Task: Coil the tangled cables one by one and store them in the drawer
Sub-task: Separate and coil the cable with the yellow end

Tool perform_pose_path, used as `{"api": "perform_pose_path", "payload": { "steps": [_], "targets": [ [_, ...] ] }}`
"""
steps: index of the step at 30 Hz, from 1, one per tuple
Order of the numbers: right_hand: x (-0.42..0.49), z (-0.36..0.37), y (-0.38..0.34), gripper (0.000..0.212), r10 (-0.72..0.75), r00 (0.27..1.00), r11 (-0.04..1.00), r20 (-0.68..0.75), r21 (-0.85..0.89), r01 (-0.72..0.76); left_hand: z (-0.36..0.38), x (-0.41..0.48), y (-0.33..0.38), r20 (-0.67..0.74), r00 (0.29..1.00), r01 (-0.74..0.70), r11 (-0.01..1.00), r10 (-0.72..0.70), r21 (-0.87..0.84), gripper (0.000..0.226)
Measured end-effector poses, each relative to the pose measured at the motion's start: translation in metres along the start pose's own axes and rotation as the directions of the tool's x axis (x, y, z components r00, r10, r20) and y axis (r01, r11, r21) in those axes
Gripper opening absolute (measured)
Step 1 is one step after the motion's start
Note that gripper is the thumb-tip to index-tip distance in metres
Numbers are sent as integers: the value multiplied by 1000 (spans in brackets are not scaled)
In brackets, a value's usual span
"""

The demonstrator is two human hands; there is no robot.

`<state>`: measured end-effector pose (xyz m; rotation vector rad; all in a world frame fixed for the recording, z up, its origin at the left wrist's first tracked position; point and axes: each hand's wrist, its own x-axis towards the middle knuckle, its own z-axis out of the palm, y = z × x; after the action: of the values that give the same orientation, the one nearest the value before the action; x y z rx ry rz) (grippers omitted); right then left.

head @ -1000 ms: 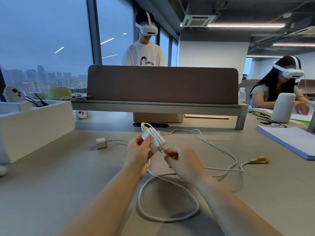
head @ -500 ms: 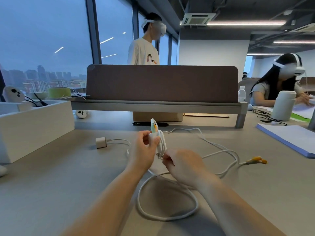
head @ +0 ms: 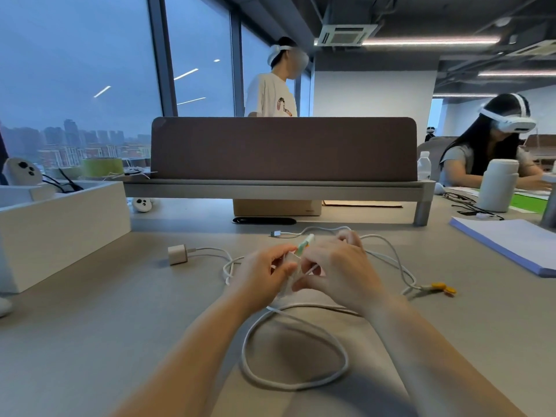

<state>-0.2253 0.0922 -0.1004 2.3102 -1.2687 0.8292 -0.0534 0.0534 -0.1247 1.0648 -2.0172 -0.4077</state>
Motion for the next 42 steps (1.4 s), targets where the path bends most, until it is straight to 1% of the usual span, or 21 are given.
{"api": "perform_pose_path", "payload": {
  "steps": [2,3,6,9,11,14,15,16,18,19,20,21,23,26,29,31,34,37,42],
  "targets": [
    [0,-6,8,31,26,997,1000,-66,0,-26,-4,-2,-1,89,996,3,1000,-5,26,35],
    [0,-9,12,34,57,993,998,-100,13,-56,-6,-4,-1,133,991,11,1000,-12,9,36],
    [-1,-7,20,37,144,978,985,-152,115,-128,-12,-6,0,176,984,38,987,-10,-158,32],
    [-2,2,26,24,194,966,973,-171,157,-167,-13,-6,5,222,975,62,960,0,-274,29],
    [-2,7,28,13,232,958,962,-168,187,-201,-15,-7,5,252,968,105,936,-18,-337,29],
    [-1,11,29,5,271,955,932,-123,282,-228,-19,-9,3,296,954,167,891,-39,-422,29],
    [0,11,29,6,287,953,902,-98,362,-235,-21,-10,3,311,950,181,877,-38,-446,29],
    [0,7,27,8,318,947,841,-47,474,-259,-23,-10,4,328,944,196,862,-36,-468,29],
    [0,-3,25,11,359,929,650,91,690,-319,-27,-11,6,366,930,229,832,-33,-506,32],
    [-1,-7,25,13,362,922,575,137,746,-336,-29,-11,6,385,922,249,813,-33,-527,34],
    [-1,-8,26,14,363,917,535,168,768,-352,-30,-12,7,400,916,271,789,-34,-552,36],
    [-2,-9,27,14,365,911,506,191,781,-366,-31,-12,7,409,912,292,760,-37,-581,36],
    [-1,-6,27,13,392,897,482,205,784,-391,-31,-12,9,404,914,316,697,-42,-644,37],
    [0,2,26,15,460,868,494,187,758,-425,-29,-12,11,378,924,335,616,-65,-713,38],
    [1,11,19,18,506,836,418,215,786,-455,-27,-11,13,360,930,345,535,-81,-771,36],
    [2,16,12,21,510,823,402,249,778,-484,-25,-10,15,342,935,344,491,-97,-800,34],
    [3,21,3,24,515,810,435,280,729,-529,-21,-8,15,296,941,337,470,-161,-816,31],
    [6,28,-5,22,529,799,460,285,695,-552,-16,-8,16,256,941,333,476,-220,-814,28],
    [5,40,-16,22,540,756,451,371,630,-632,-12,-7,20,235,931,343,452,-279,-823,28]
  ]
}}
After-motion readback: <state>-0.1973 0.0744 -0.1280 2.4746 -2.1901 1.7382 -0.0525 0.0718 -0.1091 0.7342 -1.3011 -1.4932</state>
